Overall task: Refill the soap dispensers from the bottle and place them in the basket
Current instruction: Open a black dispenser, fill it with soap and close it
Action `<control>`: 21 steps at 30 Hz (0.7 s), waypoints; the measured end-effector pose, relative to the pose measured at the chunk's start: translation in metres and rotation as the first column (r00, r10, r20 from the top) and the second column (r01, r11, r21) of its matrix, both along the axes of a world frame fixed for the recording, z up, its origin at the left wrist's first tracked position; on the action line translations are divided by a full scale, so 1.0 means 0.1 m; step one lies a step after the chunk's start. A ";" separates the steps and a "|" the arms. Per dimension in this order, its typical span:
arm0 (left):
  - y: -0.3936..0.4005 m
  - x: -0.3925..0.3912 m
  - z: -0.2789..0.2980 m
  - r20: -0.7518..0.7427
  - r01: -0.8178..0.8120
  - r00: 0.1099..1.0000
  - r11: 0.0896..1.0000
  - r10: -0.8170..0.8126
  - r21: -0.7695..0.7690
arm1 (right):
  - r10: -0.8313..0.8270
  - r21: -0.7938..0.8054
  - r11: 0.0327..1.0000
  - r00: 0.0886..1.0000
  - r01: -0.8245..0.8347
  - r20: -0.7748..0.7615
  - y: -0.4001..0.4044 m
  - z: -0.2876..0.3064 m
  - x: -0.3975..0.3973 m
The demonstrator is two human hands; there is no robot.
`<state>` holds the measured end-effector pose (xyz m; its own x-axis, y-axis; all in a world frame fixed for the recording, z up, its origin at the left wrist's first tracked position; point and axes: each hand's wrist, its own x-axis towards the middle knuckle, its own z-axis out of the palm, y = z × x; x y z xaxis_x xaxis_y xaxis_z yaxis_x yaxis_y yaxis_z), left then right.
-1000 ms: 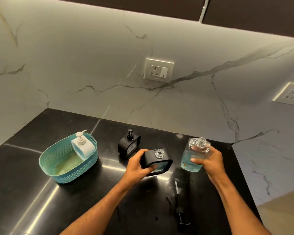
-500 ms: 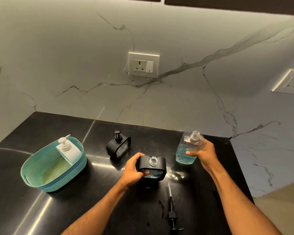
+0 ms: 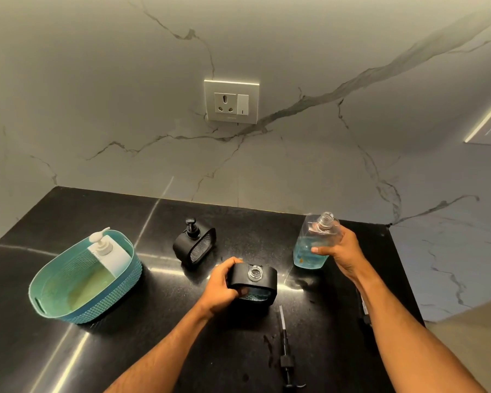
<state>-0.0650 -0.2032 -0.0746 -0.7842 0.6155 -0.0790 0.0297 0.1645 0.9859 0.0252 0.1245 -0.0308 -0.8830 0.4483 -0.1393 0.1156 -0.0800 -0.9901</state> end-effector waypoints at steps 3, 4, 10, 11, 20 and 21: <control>-0.02 0.00 -0.01 -0.008 0.016 1.000 1.000 -0.016 -0.016 | 0.027 0.004 1.000 1.000 -0.027 0.004 0.01 0.00 0.02; -0.02 0.00 -0.01 -0.012 0.019 1.000 1.000 -0.019 -0.022 | 0.032 0.008 0.999 0.999 -0.032 0.005 0.01 -0.01 0.04; -0.07 -0.04 -0.01 -0.043 0.066 0.997 0.998 -0.067 -0.024 | 0.051 0.050 0.997 0.999 -0.052 0.016 -0.01 0.01 0.06; -0.08 -0.04 -0.01 -0.048 0.072 0.996 0.997 -0.073 -0.026 | 0.051 0.057 0.997 0.999 -0.052 0.017 -0.01 0.01 0.07; -0.09 -0.03 0.06 -0.051 0.084 0.995 0.994 -0.088 -0.065 | 0.010 0.131 0.991 1.000 -0.013 0.019 -0.03 -0.02 0.12; -0.10 -0.03 0.07 -0.052 0.087 0.995 0.994 -0.091 -0.064 | -0.010 0.131 0.991 1.000 0.008 0.017 -0.04 -0.03 0.14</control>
<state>-0.0678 -0.2132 -0.0679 -0.7308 0.6782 -0.0775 0.1006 0.2193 0.9705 0.0387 0.1205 -0.0334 -0.8767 0.4718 -0.0940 0.1327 0.0492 -0.9899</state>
